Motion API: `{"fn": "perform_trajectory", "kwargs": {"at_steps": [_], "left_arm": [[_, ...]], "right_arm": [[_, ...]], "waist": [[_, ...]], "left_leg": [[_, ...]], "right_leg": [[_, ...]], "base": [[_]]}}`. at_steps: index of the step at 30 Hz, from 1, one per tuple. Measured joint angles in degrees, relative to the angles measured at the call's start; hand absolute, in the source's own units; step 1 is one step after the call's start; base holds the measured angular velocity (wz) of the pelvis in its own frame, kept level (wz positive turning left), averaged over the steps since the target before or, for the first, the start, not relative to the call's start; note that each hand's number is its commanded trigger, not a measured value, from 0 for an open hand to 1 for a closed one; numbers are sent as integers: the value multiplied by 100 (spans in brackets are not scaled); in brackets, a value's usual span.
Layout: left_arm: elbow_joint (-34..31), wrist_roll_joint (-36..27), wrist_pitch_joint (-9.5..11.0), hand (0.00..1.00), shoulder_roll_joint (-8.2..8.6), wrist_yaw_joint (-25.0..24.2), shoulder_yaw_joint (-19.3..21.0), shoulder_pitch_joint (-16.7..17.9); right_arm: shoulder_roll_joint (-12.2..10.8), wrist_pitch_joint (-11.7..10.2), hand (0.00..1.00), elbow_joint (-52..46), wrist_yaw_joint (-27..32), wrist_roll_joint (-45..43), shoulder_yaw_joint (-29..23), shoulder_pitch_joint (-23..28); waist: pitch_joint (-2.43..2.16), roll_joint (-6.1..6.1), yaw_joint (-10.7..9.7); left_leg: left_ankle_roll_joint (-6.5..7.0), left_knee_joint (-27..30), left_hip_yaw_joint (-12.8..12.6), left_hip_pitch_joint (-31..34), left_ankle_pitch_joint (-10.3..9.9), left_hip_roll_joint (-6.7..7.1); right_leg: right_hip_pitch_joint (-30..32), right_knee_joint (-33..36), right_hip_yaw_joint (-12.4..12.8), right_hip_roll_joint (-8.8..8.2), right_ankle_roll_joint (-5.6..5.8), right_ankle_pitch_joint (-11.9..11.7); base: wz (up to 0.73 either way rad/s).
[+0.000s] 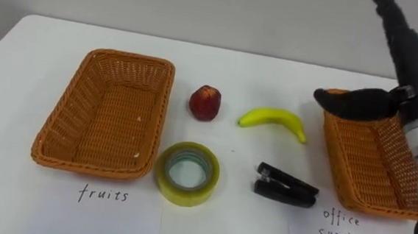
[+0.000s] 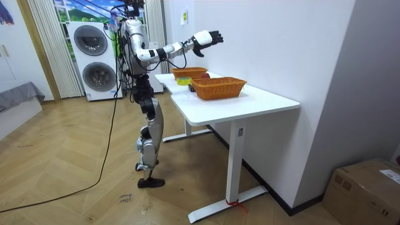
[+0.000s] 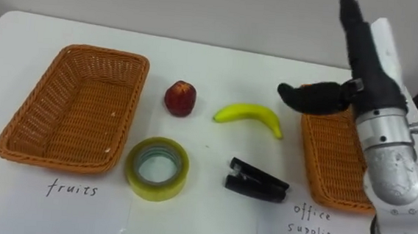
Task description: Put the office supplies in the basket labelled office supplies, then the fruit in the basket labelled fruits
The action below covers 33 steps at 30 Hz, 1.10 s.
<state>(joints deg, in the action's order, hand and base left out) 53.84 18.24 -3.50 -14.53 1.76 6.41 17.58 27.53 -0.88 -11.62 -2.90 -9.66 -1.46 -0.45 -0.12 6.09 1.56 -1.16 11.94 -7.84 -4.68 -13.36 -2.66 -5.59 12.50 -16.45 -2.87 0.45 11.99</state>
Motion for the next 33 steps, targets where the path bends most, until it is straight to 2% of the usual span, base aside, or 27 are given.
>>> {"fn": "perform_trajectory", "kwargs": {"at_steps": [7,19,27,33], "left_arm": [[135,1,-6,0,21,-26,-108,-230],[149,15,-17,0,20,-233,-110,-250],[149,13,10,0,5,-367,-286,-419],[154,23,6,0,2,-411,-321,-407]], "right_arm": [[-17,115,0,149,-851,-328,299,221],[-38,175,0,150,-1587,-766,299,222],[-38,174,0,306,-1985,-870,315,222],[-47,227,0,421,-2231,-955,455,224]], "waist": [[22,17,202],[31,6,222],[98,-74,362],[76,-41,360]], "left_leg": [[1,76,36,13,-1,0],[2,81,63,10,-4,-3],[2,85,67,61,-4,-3],[1,103,69,75,-3,-1]], "right_leg": [[-38,-3,-19,-4,0,0],[-82,1,-47,-1,-5,-3],[-32,-5,-66,-2,-5,-3],[-8,-8,-75,-3,-5,-3]], "base": [[2],[1],[0],[0]]}}
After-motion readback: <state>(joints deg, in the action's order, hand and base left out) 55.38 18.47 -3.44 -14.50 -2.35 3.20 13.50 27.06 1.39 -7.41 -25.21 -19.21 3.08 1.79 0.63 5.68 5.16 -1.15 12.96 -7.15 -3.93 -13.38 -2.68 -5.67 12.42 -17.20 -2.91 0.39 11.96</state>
